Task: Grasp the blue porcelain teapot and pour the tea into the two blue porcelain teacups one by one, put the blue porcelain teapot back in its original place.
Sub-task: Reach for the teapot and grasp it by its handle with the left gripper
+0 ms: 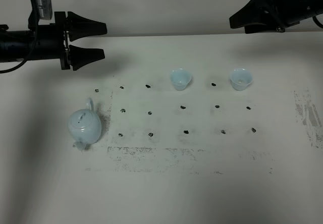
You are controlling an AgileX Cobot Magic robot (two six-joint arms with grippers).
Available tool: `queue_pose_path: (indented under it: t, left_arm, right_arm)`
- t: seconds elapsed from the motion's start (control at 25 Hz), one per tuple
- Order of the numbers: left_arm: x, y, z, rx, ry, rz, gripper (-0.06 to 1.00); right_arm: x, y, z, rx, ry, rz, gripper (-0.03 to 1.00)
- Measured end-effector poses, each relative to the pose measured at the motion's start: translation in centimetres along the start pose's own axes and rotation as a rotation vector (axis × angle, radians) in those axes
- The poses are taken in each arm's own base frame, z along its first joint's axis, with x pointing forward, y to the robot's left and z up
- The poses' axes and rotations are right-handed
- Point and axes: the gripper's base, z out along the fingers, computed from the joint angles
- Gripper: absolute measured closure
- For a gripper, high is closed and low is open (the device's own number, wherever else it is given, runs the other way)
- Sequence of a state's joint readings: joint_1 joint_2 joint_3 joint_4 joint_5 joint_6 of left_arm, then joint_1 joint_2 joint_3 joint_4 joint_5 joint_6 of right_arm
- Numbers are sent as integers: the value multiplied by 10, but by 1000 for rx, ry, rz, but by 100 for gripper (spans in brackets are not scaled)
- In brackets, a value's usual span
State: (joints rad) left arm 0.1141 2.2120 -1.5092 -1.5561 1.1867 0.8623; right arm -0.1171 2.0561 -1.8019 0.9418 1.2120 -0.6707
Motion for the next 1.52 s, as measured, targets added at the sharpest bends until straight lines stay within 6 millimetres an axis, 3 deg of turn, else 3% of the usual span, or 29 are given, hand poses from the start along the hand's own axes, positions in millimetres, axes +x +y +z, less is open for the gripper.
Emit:
queue_pose_path:
  t: [0.24, 0.4, 0.64, 0.76, 0.92, 1.16, 1.52]
  left_arm:
    - [-2, -1, -11, -41, 16, 37, 18]
    - [-2, 4, -18, -68, 27, 46, 18]
    - [-3, 6, -21, -77, 27, 50, 18]
    - [-3, 6, -21, -82, 32, 53, 18]
    - [-2, 7, -21, -88, 39, 56, 18]
    - [-2, 7, -21, -88, 39, 65, 18]
    - [-2, 7, -21, -87, 41, 92, 18]
  right_arm:
    - [8, 40, -47, 168, 27, -99, 39]
    - [24, 82, -84, 229, -7, -150, 39]
    - [76, 130, -139, 476, -48, -162, 39]
    - [112, 137, -157, 661, -102, -138, 39]
    - [158, 144, -173, 824, -234, -128, 39]
    - [233, 136, -169, 959, -265, -71, 39]
    - [303, 144, -165, 977, -290, -21, 39]
